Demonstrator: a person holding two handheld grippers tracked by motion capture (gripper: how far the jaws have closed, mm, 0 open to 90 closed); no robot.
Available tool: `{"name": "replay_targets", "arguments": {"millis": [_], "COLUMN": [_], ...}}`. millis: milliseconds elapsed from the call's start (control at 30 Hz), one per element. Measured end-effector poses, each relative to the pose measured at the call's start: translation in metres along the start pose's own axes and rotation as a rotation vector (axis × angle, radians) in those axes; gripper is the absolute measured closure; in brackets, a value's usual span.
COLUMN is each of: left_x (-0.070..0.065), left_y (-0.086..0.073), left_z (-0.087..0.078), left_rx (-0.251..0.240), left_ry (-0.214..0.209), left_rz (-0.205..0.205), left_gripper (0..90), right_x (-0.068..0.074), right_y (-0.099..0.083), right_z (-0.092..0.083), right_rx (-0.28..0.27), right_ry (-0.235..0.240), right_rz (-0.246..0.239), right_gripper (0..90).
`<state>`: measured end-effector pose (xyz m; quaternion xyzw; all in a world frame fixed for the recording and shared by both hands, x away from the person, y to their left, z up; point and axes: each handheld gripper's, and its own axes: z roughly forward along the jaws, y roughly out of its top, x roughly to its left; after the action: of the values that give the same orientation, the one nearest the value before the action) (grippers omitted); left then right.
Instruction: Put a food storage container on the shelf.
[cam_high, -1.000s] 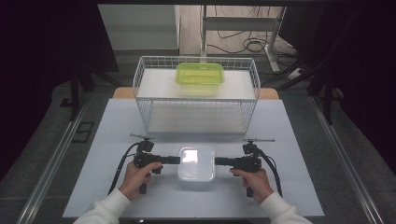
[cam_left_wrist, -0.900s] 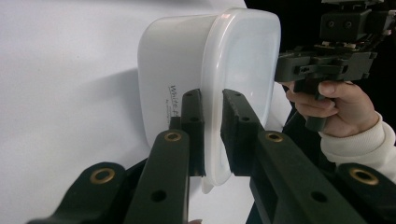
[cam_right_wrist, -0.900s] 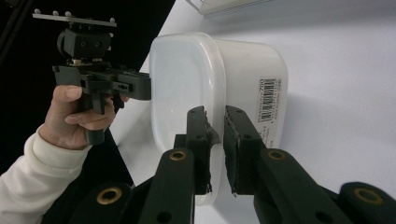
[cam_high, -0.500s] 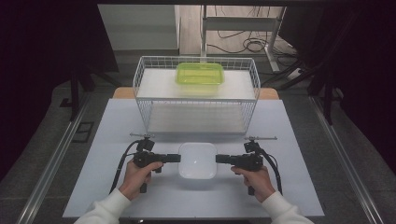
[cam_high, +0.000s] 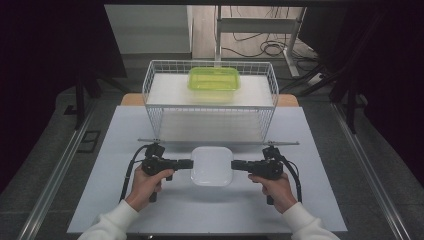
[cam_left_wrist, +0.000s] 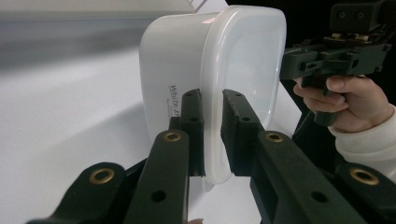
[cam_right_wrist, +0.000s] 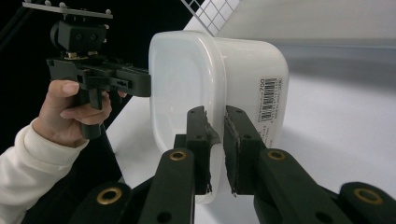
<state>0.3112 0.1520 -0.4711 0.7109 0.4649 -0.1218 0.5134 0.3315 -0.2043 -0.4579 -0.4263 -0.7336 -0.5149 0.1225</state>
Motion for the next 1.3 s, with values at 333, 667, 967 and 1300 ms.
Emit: {"name": "replay_targets", "arguments": {"millis": [333,667,967,1300], "left_x": [-0.005,-0.022,-0.04,-0.047], "left_y": [0.014,0.037,0.058,0.088], "left_z": [-0.005,-0.019,-0.029,-0.038], "left_rx": [-0.02,-0.065,-0.096,-0.12], "left_ry": [0.002,0.017,0.018,0.032], "left_rz": [0.024,0.084,0.129,0.151], "left_gripper": [79.7,79.4,79.3,78.6], "right_x": [0.004,0.022,0.038,0.049], "right_y": [0.012,0.037,0.058,0.089], "right_z": [-0.004,-0.014,-0.03,-0.036], "right_rx": [-0.015,-0.056,-0.085,-0.116], "right_ry": [0.001,0.012,0.019,0.037], "right_rz": [-0.042,-0.11,-0.169,-0.2], "right_gripper": [80.1,80.1,80.1,80.2]}}
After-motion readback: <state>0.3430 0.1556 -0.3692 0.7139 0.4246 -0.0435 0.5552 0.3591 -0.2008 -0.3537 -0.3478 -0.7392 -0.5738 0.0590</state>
